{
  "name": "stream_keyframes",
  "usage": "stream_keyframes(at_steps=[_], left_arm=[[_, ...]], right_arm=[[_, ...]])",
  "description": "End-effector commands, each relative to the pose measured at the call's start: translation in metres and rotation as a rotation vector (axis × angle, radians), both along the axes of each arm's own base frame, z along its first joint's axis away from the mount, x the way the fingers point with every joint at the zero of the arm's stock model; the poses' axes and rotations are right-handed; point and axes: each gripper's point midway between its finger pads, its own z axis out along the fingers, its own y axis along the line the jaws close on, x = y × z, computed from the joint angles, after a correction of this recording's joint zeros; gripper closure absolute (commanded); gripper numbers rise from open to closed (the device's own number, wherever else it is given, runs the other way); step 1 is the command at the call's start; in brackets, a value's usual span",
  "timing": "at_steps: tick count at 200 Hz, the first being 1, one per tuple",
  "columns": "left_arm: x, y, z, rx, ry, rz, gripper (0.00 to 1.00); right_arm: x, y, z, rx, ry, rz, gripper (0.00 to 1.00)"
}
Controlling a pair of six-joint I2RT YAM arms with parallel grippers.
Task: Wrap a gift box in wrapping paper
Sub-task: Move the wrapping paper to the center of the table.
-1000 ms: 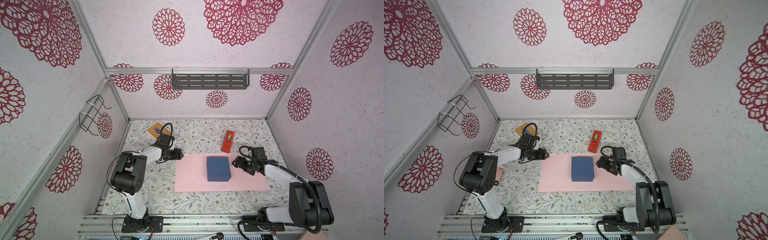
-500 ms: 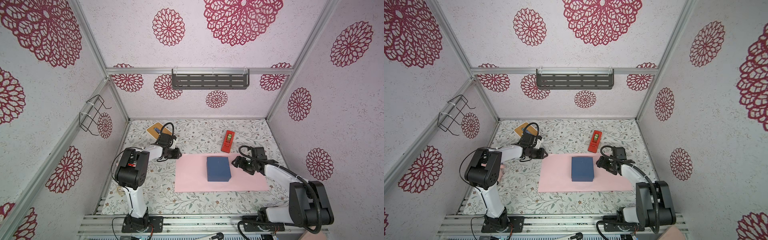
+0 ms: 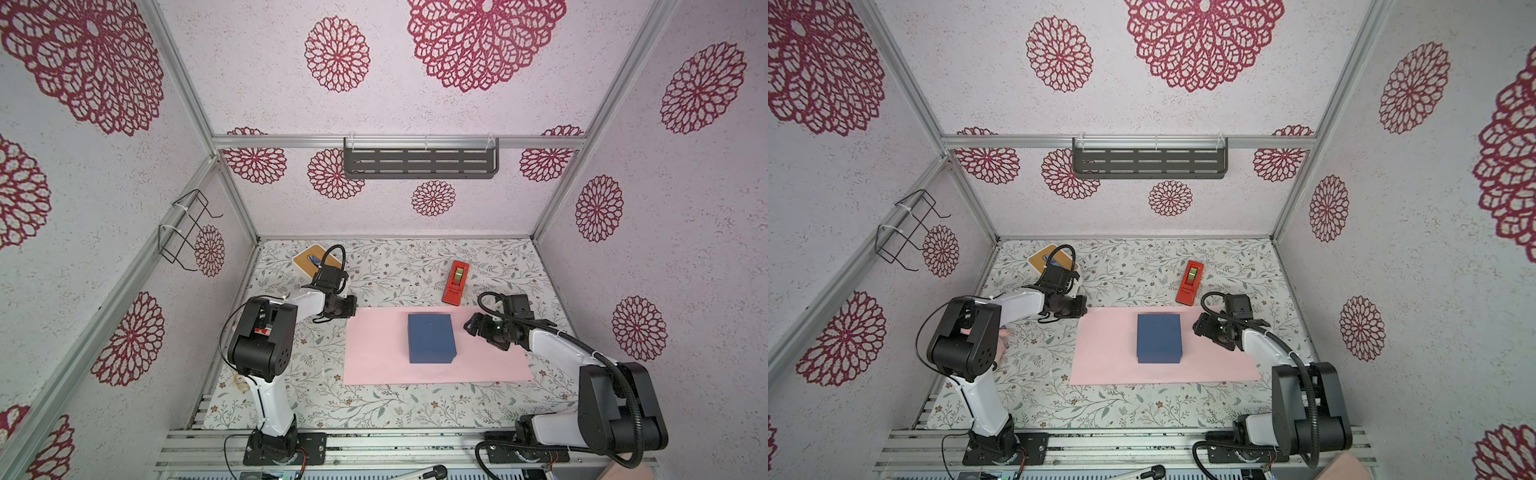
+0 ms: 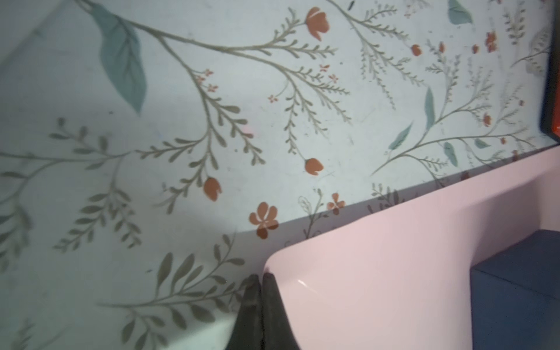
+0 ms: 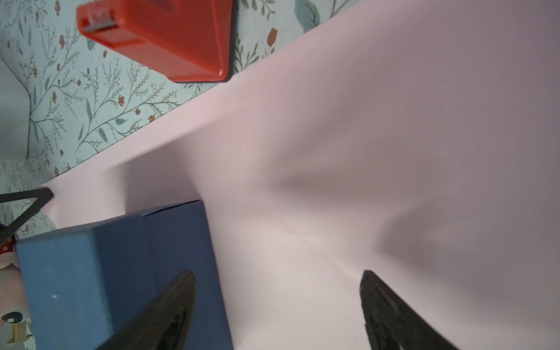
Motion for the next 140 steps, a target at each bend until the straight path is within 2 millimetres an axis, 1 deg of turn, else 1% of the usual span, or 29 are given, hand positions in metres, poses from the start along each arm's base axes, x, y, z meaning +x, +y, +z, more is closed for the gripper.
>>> stream_keyframes(at_steps=[1,12,27,66,92,118,140], left_arm=[[0.001,0.031,0.015,0.167,0.014,0.050,1.00],[0.000,0.044,0.014,0.245,0.035,0.067,1.00],[-0.001,0.057,0.015,0.319,0.048,0.078,1.00],[-0.001,0.078,0.018,0.428,0.072,0.085,1.00],[-0.002,0.093,0.022,0.488,0.069,0.098,1.00],[0.001,0.098,0.020,0.512,0.067,0.088,1.00],[0.003,0.102,0.019,0.531,0.065,0.083,1.00]], right_arm=[[0.001,-0.010,0.007,-0.061,-0.025,-0.008,0.14],[-0.001,-0.014,0.005,-0.082,-0.014,-0.019,0.14],[-0.002,-0.017,0.004,-0.100,-0.006,-0.030,0.14],[0.002,-0.017,0.011,-0.100,-0.021,-0.030,0.15],[0.003,-0.014,0.011,-0.096,-0.019,-0.025,0.15],[0.002,-0.011,0.010,-0.098,-0.019,-0.019,0.16],[0.000,-0.013,0.009,-0.122,-0.010,-0.017,0.16]])
